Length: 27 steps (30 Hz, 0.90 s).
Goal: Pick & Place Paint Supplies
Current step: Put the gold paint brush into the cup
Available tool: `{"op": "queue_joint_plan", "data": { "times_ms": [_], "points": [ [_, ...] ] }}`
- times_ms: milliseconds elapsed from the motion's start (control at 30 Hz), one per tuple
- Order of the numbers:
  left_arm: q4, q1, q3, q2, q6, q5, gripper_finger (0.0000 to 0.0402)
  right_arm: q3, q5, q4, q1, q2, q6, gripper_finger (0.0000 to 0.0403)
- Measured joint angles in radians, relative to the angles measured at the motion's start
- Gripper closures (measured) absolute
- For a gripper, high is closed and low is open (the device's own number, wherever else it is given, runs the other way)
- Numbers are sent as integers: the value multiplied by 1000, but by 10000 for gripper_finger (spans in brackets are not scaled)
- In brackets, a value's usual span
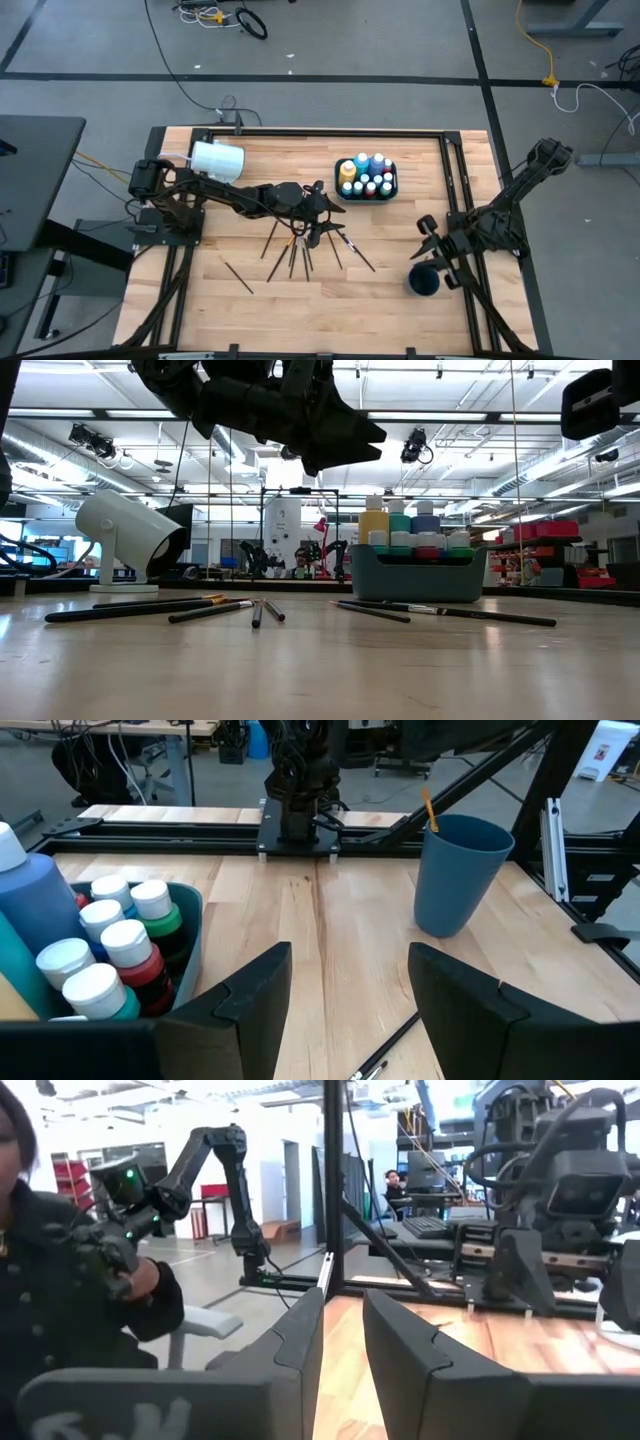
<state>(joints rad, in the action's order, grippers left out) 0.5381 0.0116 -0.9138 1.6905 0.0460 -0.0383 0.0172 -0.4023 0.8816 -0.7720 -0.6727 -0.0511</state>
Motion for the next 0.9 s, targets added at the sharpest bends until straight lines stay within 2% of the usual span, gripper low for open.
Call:
{"op": "queue_joint_plan", "data": {
  "times_ms": [133,333,500,600,733,900],
  "points": [
    [2,0,0,0,0,0,191,30,0,-19,14,0,14,325],
    [2,0,0,0,0,0,191,153,-9,-127,17,-24,-34,309],
    [2,0,0,0,1,0,191,234,-17,-153,21,-118,-84,280],
    [2,0,0,0,2,0,191,269,-70,-154,42,-196,-83,264],
    [-1,0,0,0,3,0,191,324,-148,-164,103,-283,16,250],
    [-55,0,0,0,3,1,191,422,-132,-345,178,-343,142,243]
  ]
}}
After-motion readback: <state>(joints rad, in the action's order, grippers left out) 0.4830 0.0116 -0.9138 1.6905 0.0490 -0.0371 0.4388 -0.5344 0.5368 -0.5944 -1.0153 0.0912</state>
